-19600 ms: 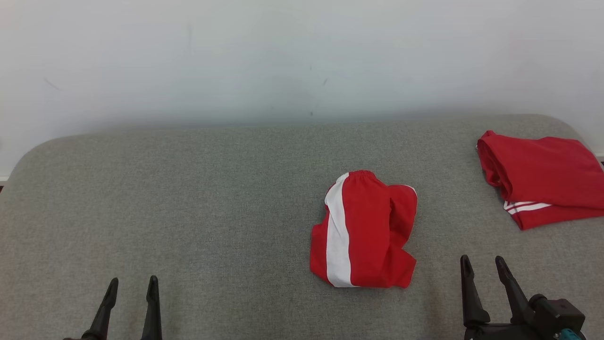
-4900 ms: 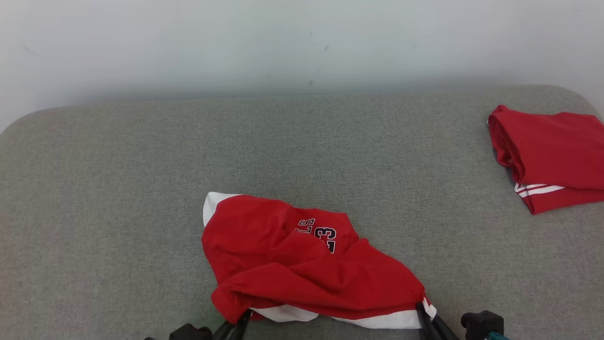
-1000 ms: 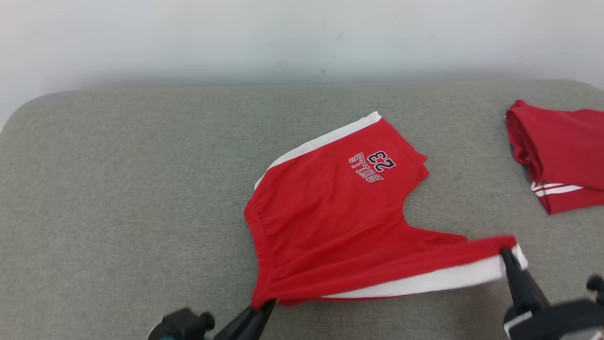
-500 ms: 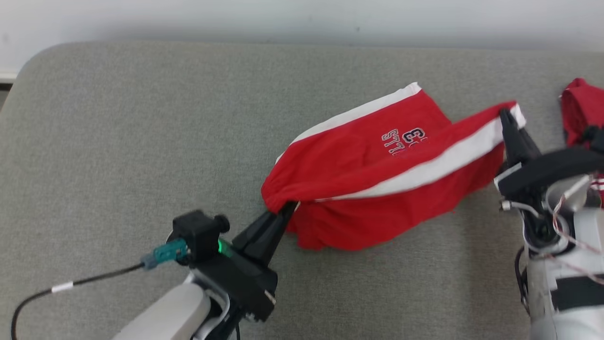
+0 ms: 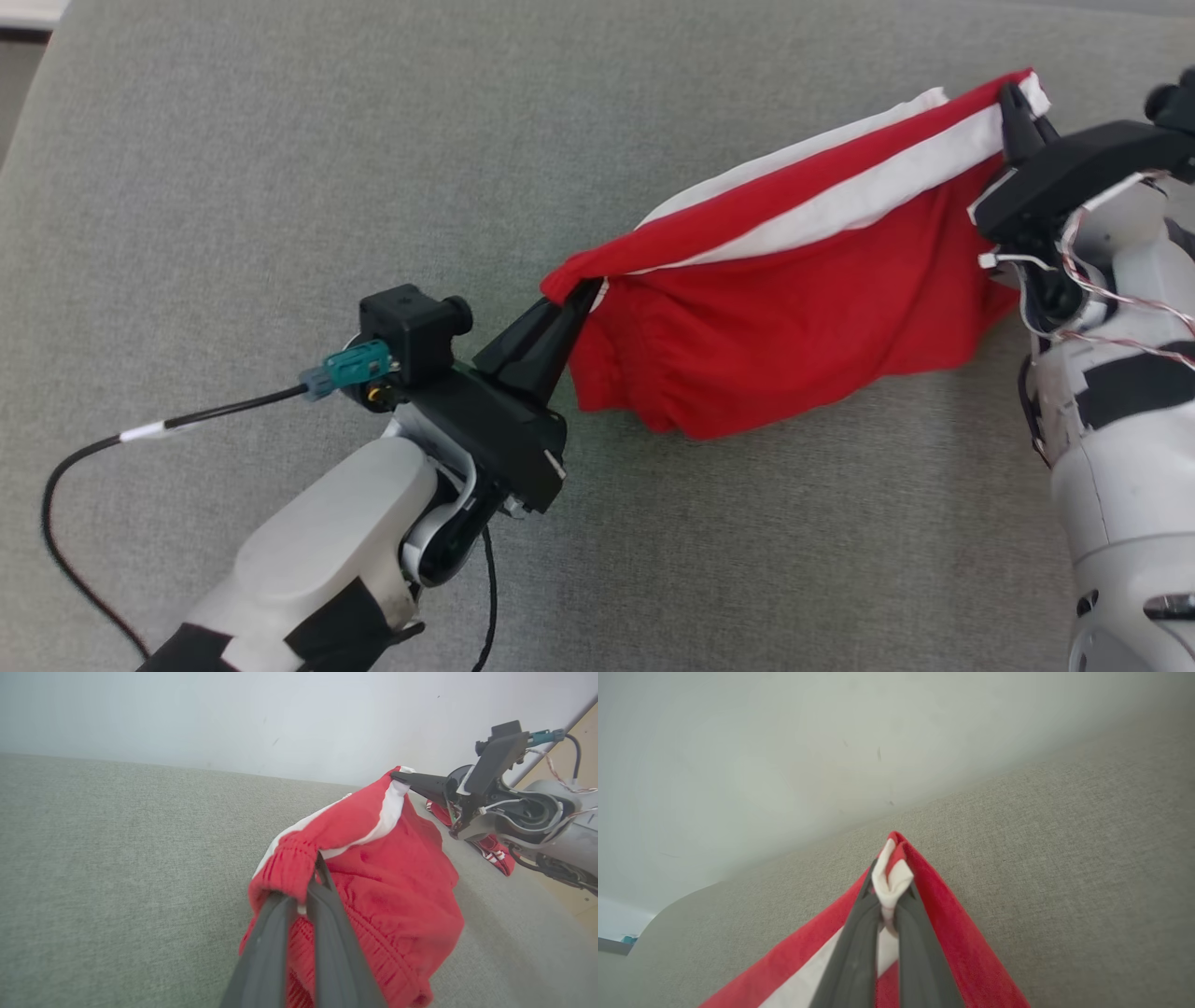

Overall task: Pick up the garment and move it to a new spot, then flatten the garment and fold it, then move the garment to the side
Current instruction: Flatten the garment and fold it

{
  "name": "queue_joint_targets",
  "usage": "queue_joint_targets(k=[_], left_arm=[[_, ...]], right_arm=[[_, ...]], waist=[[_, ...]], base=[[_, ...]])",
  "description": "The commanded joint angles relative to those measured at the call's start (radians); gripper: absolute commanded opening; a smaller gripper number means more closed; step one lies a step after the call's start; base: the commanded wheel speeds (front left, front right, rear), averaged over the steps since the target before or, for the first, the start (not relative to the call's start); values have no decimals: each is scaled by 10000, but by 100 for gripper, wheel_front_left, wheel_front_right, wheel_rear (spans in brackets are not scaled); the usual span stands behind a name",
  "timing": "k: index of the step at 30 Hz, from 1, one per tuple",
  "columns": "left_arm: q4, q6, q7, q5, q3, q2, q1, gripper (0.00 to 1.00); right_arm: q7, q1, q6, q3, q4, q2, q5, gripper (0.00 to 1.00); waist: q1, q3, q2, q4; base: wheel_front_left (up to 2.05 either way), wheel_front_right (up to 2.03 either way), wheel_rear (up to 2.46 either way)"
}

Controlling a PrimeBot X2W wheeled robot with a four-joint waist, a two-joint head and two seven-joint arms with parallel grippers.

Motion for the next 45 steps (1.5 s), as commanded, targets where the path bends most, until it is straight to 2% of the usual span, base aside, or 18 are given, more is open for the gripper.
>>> queue_joint_targets(k=[1, 2, 3, 4, 5, 11, 16, 21, 26, 31, 34, 44, 45], left_arm=[[149, 11, -27, -59, -50, -94, -180, 0], [254, 11, -27, -41, 19, -125, -230, 0], [385, 11, -27, 60, 110, -161, -264, 18], [460, 11, -27, 216, 145, -208, -280, 72], [518, 11, -27, 346, 194, -269, -235, 100], [511, 11, -28, 888, 782, -284, 523, 100], [-60, 11, -28, 1753, 1892, -208, 1550, 100], [-1075, 18, -28, 2993, 3904, -410, 2891, 100], [-2285, 60, -28, 4575, 6357, -1052, 4396, 100], [-2870, 0, -28, 5832, 7813, -1671, 5374, 100], [-3050, 12, -28, 6236, 8259, -1948, 5729, 100], [-3150, 14, -28, 6566, 8485, -2258, 6362, 100], [-3159, 14, -28, 6560, 8492, -2264, 6417, 100]], right_arm=[[-205, -263, -20, 129, 274, -15, -120, 0], [-332, -377, -20, 223, 489, -28, -213, 0], [-522, -473, -20, 404, 609, -28, -285, 13], [-681, -547, -20, 588, 728, -31, -337, 83], [-822, -538, -20, 821, 849, -108, -431, 100], [-1549, -286, -20, 1981, 1128, -503, -265, 100], [-1797, 271, -20, 3294, 967, -1156, -36, 100], [-1879, 825, -20, 3952, 992, -1677, 480, 100], [-1967, 1174, -20, 4454, 1142, -1995, 675, 100], [-1918, 1227, -22, 4621, 1636, -2168, 838, 100], [-1920, 1151, -20, 4609, 2047, -2179, 912, 100], [-1629, 972, -22, 4422, 3343, -1945, 1250, 100], [-1576, 1018, -20, 4441, 3385, -1873, 1304, 24]], waist=[[-3, 273, -2, 237], [-3, 286, -2, 238], [-3, 285, -2, 230], [-3, 270, -2, 214], [-3, 230, -2, 199], [-3, -188, -2, 79], [-3, -580, -2, 19], [-3, -867, -2, 19], [-3, -974, -2, 139], [-3, -956, -2, 309], [-3, -926, -2, 435], [-3, -848, -2, 780], [-3, -857, -2, 795]], base=[[0, 0, 0], [0, 0, 0], [0, 0, 0], [0, 0, 0], [0, 0, 0], [0, 0, 0], [0, 0, 0], [0, 0, 0], [0, 0, 0], [0, 0, 0], [0, 0, 0], [0, 0, 0], [0, 0, 0]])
